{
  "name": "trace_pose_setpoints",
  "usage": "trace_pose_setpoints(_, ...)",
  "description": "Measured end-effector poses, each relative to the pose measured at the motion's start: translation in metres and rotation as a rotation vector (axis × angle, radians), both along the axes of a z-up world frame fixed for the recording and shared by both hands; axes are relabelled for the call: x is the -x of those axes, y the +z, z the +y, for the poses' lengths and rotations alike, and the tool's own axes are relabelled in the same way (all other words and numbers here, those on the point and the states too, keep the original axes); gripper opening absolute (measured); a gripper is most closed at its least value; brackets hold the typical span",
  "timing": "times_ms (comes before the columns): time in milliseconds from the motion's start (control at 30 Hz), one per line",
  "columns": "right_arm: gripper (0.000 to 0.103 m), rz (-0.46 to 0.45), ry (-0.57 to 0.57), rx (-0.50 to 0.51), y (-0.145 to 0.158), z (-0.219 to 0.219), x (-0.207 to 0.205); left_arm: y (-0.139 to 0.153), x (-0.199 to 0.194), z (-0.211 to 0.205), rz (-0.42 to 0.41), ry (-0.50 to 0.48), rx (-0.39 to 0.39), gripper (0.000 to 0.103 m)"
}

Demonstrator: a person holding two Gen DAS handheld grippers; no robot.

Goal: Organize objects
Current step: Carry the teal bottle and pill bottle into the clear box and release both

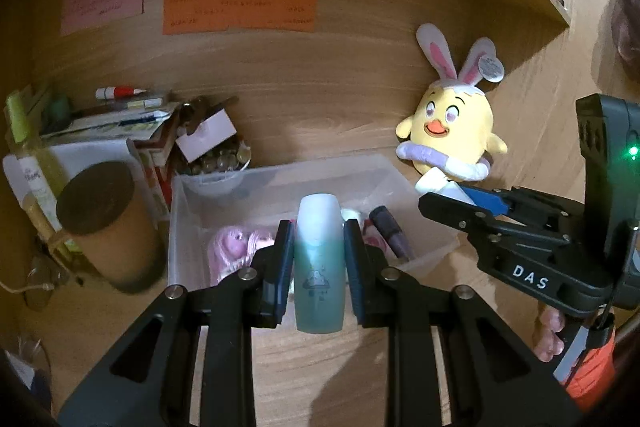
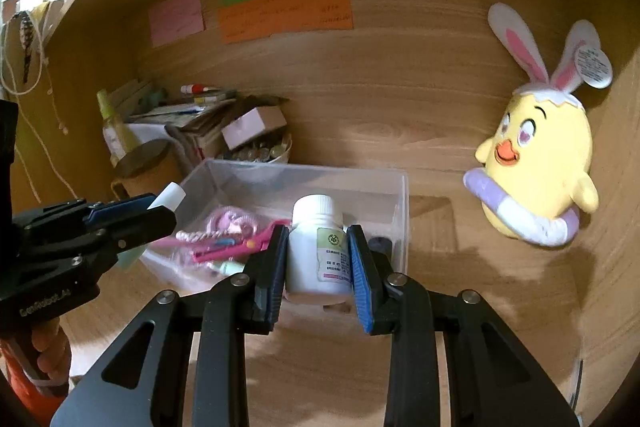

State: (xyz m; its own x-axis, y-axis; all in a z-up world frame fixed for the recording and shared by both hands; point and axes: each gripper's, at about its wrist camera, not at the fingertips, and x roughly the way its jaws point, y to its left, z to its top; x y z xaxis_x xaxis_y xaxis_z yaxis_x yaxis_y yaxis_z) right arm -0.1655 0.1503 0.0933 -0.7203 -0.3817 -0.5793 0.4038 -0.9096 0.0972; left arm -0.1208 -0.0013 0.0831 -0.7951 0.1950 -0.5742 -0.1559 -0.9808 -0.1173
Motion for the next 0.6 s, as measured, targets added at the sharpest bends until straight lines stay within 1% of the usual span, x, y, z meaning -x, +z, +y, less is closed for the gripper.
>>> trace_pose_setpoints(167, 0.027, -0.005, 0.006, -0.023, 0.000, -0.011, 0.014, 0.000, 0.018, -0.001, -0.012, 0.003, 0.021, 0.024)
trace_pose_setpoints(300, 0.027, -0.026, 0.022, -0.044, -0.007, -0.023, 0.025, -0.010, 0.033, -0.003, -0.043, 0.003, 0.033, 0.024)
trace_pose_setpoints(433, 0.027, -0.069, 0.057, -0.085, -0.023, -0.040, 0.035, -0.032, 0.050, -0.010, -0.103, 0.015, 0.043, 0.024)
trace_pose_setpoints(533, 0.027, -0.094, 0.075, -0.125, -0.037, -0.052, 0.042, -0.042, 0.056, -0.013, -0.130, 0.020, 0.046, 0.024)
trace_pose_setpoints(600, 0.027, -0.117, 0.086, -0.135, -0.045, -0.058, 0.047, -0.048, 0.059, -0.015, -0.154, -0.001, 0.029, 0.024)
